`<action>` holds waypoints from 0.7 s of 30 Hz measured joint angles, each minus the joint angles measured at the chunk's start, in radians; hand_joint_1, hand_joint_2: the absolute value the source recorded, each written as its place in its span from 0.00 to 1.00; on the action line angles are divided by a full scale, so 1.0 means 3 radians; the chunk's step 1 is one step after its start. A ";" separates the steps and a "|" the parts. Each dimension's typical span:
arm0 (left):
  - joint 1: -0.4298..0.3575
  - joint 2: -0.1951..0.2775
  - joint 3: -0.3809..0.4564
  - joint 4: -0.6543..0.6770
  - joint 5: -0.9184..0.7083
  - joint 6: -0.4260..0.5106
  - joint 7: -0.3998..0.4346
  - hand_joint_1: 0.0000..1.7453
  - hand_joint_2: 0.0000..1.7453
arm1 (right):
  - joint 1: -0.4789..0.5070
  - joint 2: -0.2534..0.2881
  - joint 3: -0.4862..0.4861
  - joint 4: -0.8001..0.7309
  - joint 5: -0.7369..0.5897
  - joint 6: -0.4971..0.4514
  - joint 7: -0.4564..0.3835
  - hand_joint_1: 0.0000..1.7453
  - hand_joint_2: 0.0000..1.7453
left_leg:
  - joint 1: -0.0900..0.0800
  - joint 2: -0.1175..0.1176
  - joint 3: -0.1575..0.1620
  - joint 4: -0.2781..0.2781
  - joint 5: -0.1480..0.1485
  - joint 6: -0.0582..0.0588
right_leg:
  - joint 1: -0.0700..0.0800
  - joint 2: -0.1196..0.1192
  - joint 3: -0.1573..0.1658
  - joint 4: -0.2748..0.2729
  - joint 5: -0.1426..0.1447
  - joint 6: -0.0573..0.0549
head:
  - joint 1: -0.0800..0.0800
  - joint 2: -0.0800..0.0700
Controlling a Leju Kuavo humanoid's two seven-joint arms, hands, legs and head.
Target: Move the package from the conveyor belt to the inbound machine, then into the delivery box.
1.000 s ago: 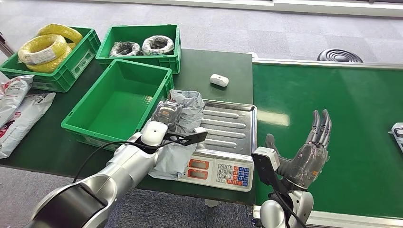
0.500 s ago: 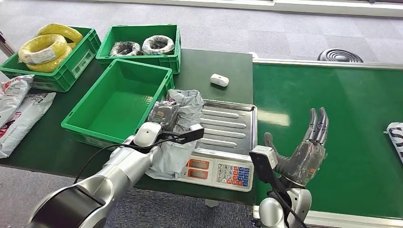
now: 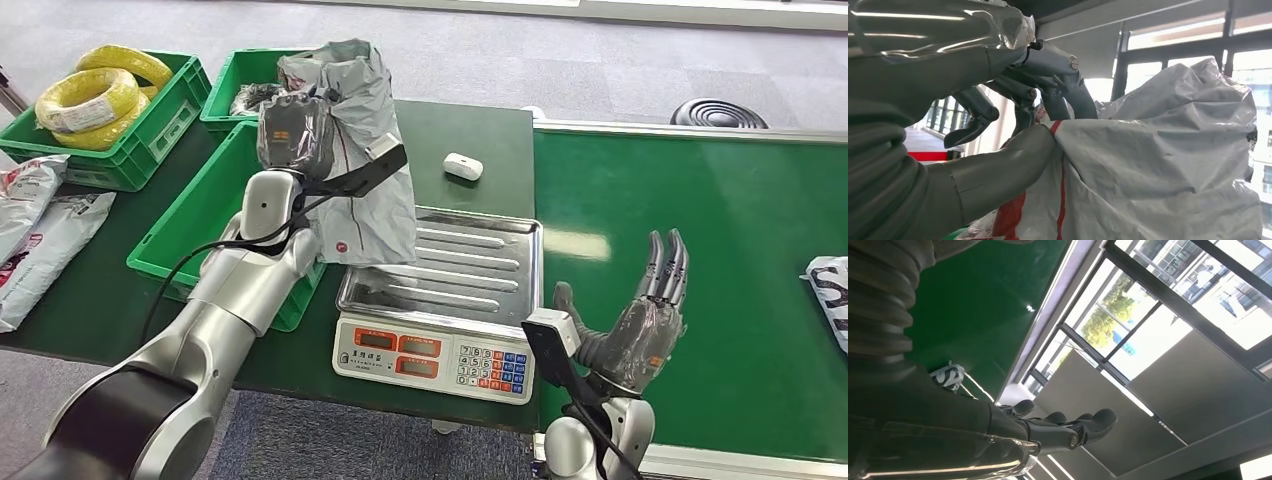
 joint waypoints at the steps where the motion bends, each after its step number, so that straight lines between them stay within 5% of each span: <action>1: 0.0000 0.0008 0.0027 -0.0029 -0.0001 0.0006 0.0001 1.00 1.00 | 0.0006 0.0003 -0.0006 0.0000 0.0001 0.0000 0.0000 0.00 1.00 | 0.0000 0.0000 0.0000 0.0000 0.0000 0.0000 | 0.0000 0.0000 0.0000 0.0000 0.0000 0.0000 | 0.0000 0.0000; 21: 0.0002 0.0062 0.0159 -0.0181 -0.0003 0.0016 0.0000 1.00 1.00 | 0.0028 0.0035 -0.0072 0.0000 0.0001 0.0000 -0.0004 0.00 1.00 | 0.0000 0.0000 -0.0001 0.0000 0.0000 0.0000 | 0.0000 0.0000 -0.0001 0.0000 0.0000 0.0000 | 0.0000 0.0000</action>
